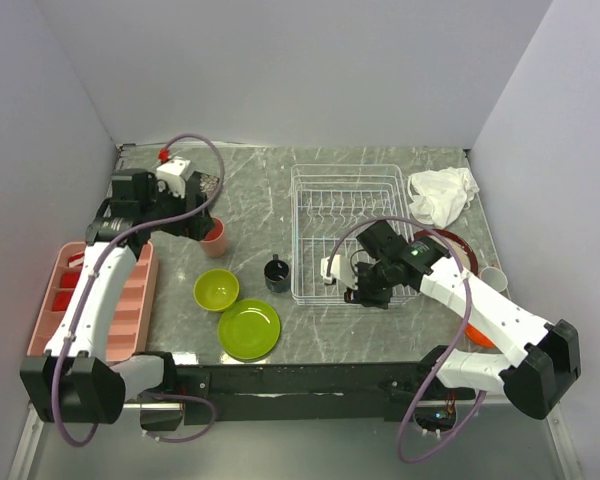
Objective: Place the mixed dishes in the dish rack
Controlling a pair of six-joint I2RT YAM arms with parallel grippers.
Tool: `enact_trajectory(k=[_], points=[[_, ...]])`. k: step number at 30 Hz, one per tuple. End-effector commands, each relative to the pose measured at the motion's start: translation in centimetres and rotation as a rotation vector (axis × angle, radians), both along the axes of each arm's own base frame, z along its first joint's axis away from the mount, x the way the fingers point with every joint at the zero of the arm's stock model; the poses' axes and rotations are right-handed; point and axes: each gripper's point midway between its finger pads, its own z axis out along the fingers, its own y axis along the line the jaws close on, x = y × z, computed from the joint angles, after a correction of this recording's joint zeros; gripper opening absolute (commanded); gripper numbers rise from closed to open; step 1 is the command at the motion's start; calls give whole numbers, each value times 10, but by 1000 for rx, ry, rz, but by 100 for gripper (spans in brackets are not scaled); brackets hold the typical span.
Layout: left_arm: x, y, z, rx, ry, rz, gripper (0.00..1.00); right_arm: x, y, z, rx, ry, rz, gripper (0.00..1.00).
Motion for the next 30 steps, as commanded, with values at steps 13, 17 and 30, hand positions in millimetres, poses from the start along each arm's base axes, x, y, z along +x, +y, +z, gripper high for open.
enact_trajectory(k=[13, 17, 30], points=[[31, -30, -63, 251, 288, -71, 64, 76, 27, 128, 507, -241, -580, 59], [38, -33, -81, 314, 310, -49, 51, 107, 14, 152, 603, -206, -762, 57], [50, -34, -96, 392, 351, -21, 6, 110, 13, 166, 684, -170, -798, 56]])
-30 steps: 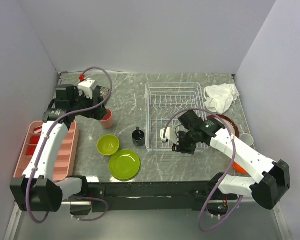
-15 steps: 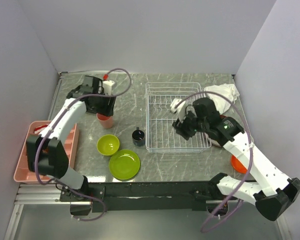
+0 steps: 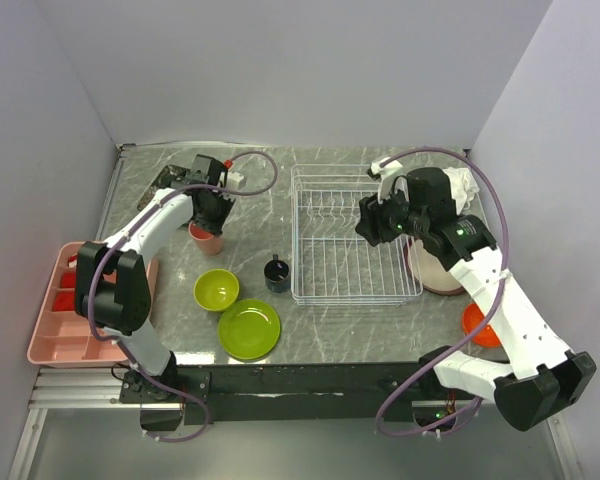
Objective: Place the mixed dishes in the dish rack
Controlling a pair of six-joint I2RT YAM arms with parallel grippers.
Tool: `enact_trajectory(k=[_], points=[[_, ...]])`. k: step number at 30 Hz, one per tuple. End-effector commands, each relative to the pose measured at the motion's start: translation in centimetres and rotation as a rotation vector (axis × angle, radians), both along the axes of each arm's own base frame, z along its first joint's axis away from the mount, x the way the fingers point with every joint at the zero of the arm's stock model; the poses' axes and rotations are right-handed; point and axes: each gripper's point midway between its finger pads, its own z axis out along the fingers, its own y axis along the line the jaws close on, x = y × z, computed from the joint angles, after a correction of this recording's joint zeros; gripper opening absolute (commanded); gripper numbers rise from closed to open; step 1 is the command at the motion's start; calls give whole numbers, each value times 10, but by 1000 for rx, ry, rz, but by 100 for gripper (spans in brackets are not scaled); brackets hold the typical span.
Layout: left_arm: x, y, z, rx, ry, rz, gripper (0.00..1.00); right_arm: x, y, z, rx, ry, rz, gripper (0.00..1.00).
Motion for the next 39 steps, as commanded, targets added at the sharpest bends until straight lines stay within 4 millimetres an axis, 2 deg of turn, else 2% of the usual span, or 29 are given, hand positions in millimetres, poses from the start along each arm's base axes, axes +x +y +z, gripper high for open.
enact_trajectory(k=[1, 3, 5, 7, 9, 10, 11, 12, 13, 14, 15, 16, 17, 18, 19, 20, 21, 22, 23, 24, 25, 26, 27, 28, 29, 30, 32, 35, 39], points=[[9, -3, 20, 7, -51, -4, 1, 1, 4, 25, 65, -69, -4, 56], [9, -4, 26, 5, -55, -2, 1, 2, 1, 25, 61, -74, -20, 56], [5, -3, 47, -8, -95, -1, 1, 10, -2, 33, 82, -79, -73, 56], [4, -2, 84, -30, -192, -13, 1, 17, 1, 44, 125, -68, -105, 59], [5, -2, 110, -43, -288, -36, 1, 37, 1, 61, 165, -71, -171, 69], [-1, -5, 135, -64, -373, -53, 1, 44, 6, 67, 224, -41, -204, 76], [8, -4, 154, -55, -482, -45, 1, 60, 8, 75, 263, -19, -215, 77], [4, -5, 152, -32, -522, -78, 1, 59, 21, 82, 362, 57, -184, 79], [-5, -7, 175, -19, -624, -91, 1, 65, 26, 87, 422, 105, -174, 92], [-7, -10, 184, -8, -692, -102, 1, 77, 32, 87, 478, 163, -176, 100], [-5, -14, 184, 17, -768, -131, 1, 83, 29, 89, 584, 258, -227, 100], [-14, -16, 204, 36, -866, -124, 1, 80, 40, 97, 667, 324, -148, 100], [-17, -17, 210, 55, -920, -122, 1, 88, 43, 86, 703, 397, -150, 100], [-14, -18, 213, 90, -1002, -120, 1, 89, 47, 86, 734, 437, -134, 100], [-22, -25, 221, 91, -1055, -136, 1, 90, 51, 88, 746, 444, -101, 100], [-24, -19, 223, 139, -1091, -99, 1, 93, 54, 81, 757, 476, -95, 100], [-24, -20, 215, 202, -1116, -132, 1, 94, 56, 79, 781, 507, -86, 100], [-24, -26, 231, 195, -1200, -120, 1, 97, 60, 83, 829, 534, -77, 100], [-24, -24, 232, 233, -1232, -105, 1, 93, 65, 79, 848, 582, -46, 100], [-25, -29, 223, 329, -1246, -185, 1, 92, 68, 82, 877, 618, -42, 100], [-24, -34, 237, 338, -1337, -169, 1, 93, 71, 86, 896, 615, -20, 100], [-25, -37, 238, 380, -1379, -193, 1, 92, 73, 84, 909, 649, 1, 100], [-28, -46, 220, 508, -1394, -314, 1, 91, 76, 87, 932, 679, 10, 100], [-28, -54, 216, 553, -1429, -352, 1, 93, 76, 92, 945, 662, 35, 100], [-33, -56, 230, 555, -1524, -320, 1, 95, 77, 91, 950, 671, 45, 100], [-37, -63, 228, 603, -1556, -360, 1, 92, 79, 94, 957, 686, 74, 100], [-33, -76, 222, 615, -1552, -376, 1, 95, 81, 98, 959, 669, 122, 100], [-29, -95, 224, 552, -1531, -390, 1, 97, 84, 92, 955, 684, 158, 100], [-44, -123, 220, 521, -1594, -459, 1, 103, 87, 77, 952, 736, 150, 100]])
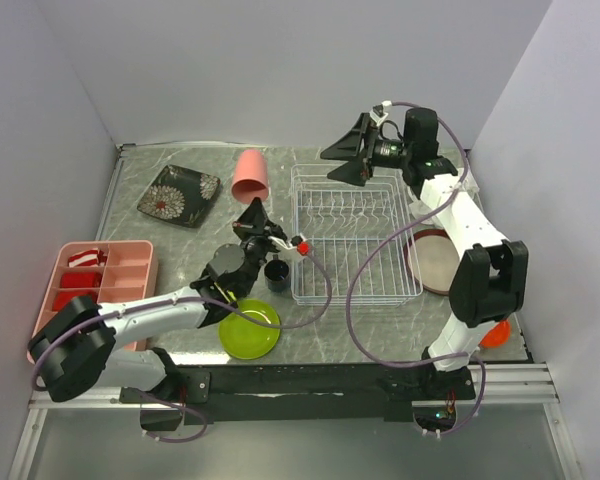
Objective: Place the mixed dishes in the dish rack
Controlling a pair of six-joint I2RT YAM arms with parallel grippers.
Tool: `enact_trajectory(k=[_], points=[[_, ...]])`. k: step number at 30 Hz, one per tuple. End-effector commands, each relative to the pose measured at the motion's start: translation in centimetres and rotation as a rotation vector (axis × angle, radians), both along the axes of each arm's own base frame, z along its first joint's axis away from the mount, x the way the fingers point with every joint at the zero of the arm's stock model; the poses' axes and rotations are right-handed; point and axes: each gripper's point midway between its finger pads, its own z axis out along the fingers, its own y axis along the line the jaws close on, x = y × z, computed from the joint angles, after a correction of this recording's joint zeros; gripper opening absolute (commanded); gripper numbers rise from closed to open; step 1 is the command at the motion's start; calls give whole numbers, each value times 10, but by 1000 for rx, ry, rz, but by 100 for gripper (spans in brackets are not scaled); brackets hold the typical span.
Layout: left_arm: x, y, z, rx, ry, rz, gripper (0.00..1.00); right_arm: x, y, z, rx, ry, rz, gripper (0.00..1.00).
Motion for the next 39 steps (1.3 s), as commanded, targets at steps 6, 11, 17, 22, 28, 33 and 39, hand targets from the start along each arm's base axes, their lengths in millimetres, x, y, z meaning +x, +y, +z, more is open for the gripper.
enact_trajectory(k=[6, 11, 17, 22, 28, 33, 39], points=[[-22, -46, 38, -80, -134, -112, 1, 2, 16, 4, 84, 11, 111, 100], [-26, -63, 39, -71, -143, -148, 1, -1, 25, 16, 108, 8, 147, 100], [-26, -76, 39, -49, -164, -172, 1, -16, 44, 12, 100, 37, 198, 100], [-31, -86, 40, -44, -175, -198, 1, -8, 48, 6, 90, 49, 171, 100], [-35, -89, 38, -30, -173, -209, 1, -1, 50, 5, 88, 40, 162, 91], [-35, -93, 38, -30, -179, -222, 1, -4, 51, 1, 90, 41, 170, 76], [-34, -98, 35, -31, -174, -231, 1, -5, 51, 4, 102, 23, 180, 66]])
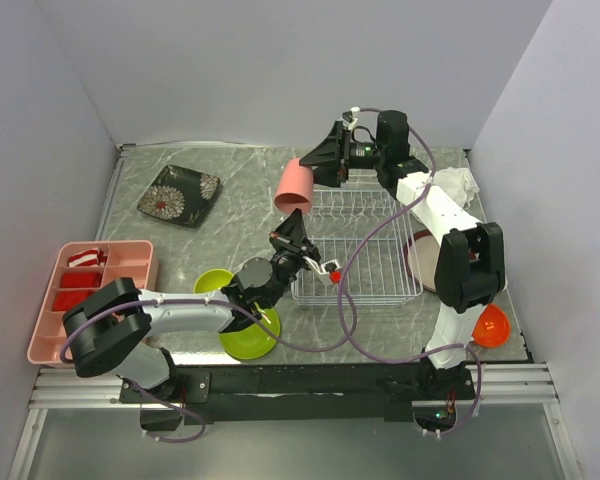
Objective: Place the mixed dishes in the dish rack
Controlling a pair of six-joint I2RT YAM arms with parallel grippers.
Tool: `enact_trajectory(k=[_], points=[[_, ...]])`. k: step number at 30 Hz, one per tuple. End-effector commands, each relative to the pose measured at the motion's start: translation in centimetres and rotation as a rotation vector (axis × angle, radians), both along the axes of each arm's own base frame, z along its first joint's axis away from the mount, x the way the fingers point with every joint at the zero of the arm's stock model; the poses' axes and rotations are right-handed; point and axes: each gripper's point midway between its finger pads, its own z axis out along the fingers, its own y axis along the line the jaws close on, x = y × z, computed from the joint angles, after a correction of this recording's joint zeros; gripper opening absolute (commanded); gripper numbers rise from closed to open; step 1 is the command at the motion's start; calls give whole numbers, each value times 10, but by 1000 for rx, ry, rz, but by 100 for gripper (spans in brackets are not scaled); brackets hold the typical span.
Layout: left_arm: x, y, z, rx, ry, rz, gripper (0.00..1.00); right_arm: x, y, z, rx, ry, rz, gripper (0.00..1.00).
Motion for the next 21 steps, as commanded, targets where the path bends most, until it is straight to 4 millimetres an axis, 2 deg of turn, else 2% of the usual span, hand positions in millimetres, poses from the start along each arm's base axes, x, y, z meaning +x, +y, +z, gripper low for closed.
enact_trajectory(k=[1, 2, 4, 10, 14, 17, 21], points=[[-4, -8, 32, -97, -62, -36, 1, -2, 1, 19, 34, -83, 22, 68], [-4, -8, 34, -103, -64, -36, 1, -2, 1, 19, 36, -74, 21, 75], [-4, -8, 36, -110, -68, -38, 1, -1, 2, 18, 33, -62, 18, 82], [-2, -8, 31, -106, -54, -33, 1, 0, 4, 19, 34, -57, 31, 84], [-3, -10, 31, -107, -56, -39, 1, -4, 7, 17, 35, -55, 50, 72], [-3, -12, 30, -104, -55, -43, 1, -4, 8, 14, 36, -52, 55, 70], [-1, -11, 30, -102, -52, -36, 1, -4, 9, 20, 50, -95, 68, 59]])
